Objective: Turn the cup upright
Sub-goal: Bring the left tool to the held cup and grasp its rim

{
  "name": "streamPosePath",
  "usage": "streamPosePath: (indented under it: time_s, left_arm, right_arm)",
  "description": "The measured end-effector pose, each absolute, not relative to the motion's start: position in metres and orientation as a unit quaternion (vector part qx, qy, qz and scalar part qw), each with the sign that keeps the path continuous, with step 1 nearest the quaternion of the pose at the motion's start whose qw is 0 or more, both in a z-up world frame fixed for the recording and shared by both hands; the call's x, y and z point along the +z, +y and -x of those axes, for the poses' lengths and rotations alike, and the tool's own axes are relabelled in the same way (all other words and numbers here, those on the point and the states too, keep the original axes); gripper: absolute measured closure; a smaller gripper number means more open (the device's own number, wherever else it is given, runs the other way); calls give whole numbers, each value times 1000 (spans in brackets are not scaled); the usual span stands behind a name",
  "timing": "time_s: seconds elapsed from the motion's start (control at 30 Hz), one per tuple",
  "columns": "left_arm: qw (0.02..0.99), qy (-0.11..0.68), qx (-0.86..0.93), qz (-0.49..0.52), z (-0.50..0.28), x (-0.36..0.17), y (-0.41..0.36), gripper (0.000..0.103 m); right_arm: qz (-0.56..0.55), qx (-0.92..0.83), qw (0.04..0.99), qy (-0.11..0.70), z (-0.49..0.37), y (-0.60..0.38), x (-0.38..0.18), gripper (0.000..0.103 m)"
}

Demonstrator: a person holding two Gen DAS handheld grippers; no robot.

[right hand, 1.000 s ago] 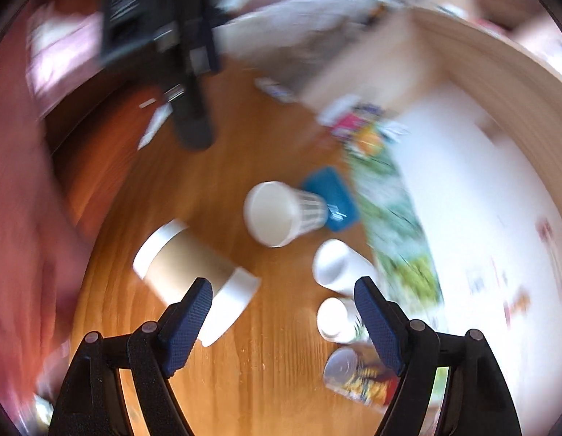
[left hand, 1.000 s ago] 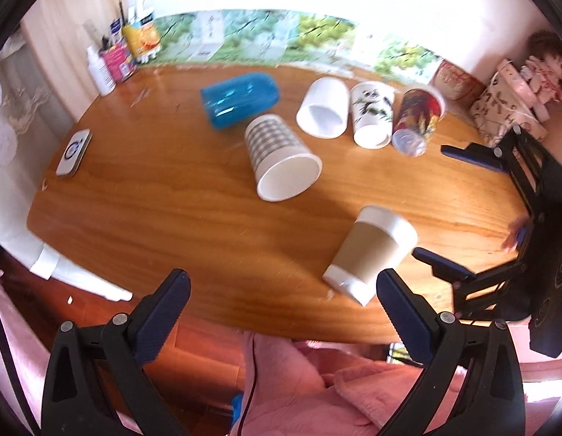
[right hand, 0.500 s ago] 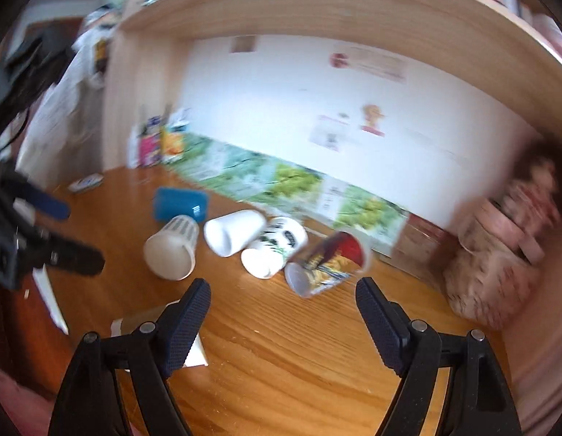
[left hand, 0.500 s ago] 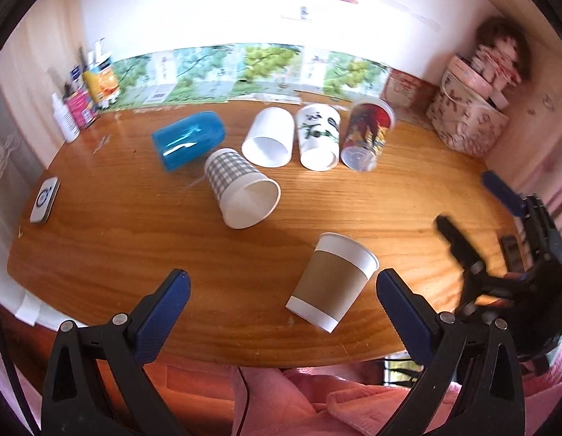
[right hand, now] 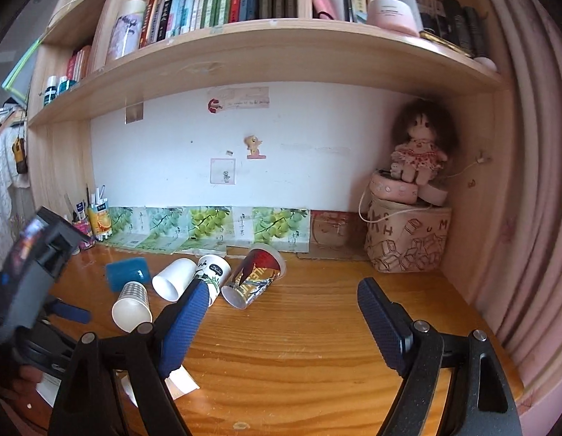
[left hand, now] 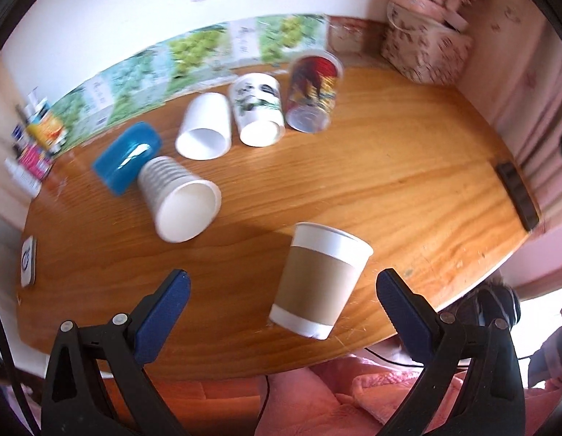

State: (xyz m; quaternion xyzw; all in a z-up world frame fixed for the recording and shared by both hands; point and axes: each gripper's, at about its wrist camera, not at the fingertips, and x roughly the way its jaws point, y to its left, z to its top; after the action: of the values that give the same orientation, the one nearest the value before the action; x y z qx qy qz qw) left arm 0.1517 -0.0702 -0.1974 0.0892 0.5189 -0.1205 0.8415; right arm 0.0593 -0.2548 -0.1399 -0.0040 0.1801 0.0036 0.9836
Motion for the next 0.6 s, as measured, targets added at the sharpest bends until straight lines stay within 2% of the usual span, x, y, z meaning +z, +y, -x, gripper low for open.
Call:
streamPosePath:
  time_s: [0.6]
  left_arm:
    - [776,572,-194,-182,-181,-249,-118,1]
  right_arm:
    - [-26,-80,967,242,-32,-260,-167,19]
